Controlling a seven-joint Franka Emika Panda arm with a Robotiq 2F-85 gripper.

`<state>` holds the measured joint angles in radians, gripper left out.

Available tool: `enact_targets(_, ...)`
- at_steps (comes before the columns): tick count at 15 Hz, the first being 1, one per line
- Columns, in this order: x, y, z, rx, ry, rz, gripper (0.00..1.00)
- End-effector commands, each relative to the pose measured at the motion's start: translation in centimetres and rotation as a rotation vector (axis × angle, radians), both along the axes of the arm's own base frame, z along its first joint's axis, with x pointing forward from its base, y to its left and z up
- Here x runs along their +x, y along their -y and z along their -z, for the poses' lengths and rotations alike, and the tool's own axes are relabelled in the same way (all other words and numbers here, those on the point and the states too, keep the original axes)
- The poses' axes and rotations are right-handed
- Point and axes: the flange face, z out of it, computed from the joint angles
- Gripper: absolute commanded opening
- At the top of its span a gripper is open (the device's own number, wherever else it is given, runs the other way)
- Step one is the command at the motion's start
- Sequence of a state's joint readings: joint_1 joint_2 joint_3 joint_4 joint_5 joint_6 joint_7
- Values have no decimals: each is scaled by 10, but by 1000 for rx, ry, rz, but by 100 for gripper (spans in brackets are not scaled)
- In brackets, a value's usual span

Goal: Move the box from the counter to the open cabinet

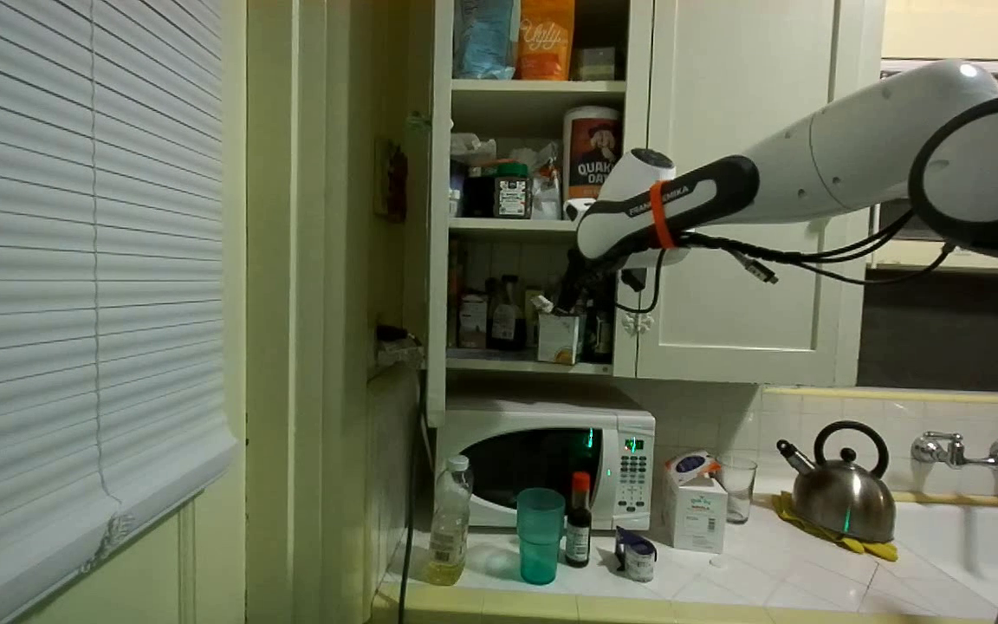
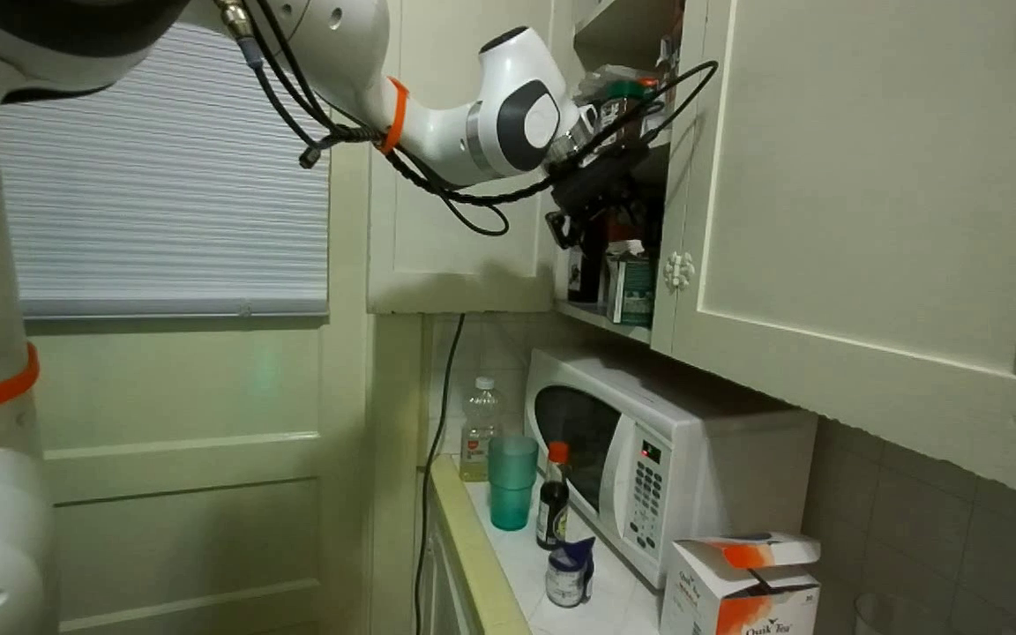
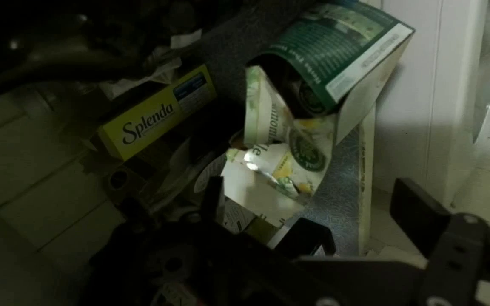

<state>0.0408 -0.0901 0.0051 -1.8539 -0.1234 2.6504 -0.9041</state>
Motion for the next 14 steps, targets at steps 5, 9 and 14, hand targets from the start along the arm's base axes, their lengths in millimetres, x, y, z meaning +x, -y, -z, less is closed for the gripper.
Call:
enact_targets(5, -95, -34, -10, 150, 54, 164, 100)
enact_targets(9, -119, -27, -3, 254, 31, 348, 100)
enact_targets(14, -109, -31, -9, 263, 36, 312, 100)
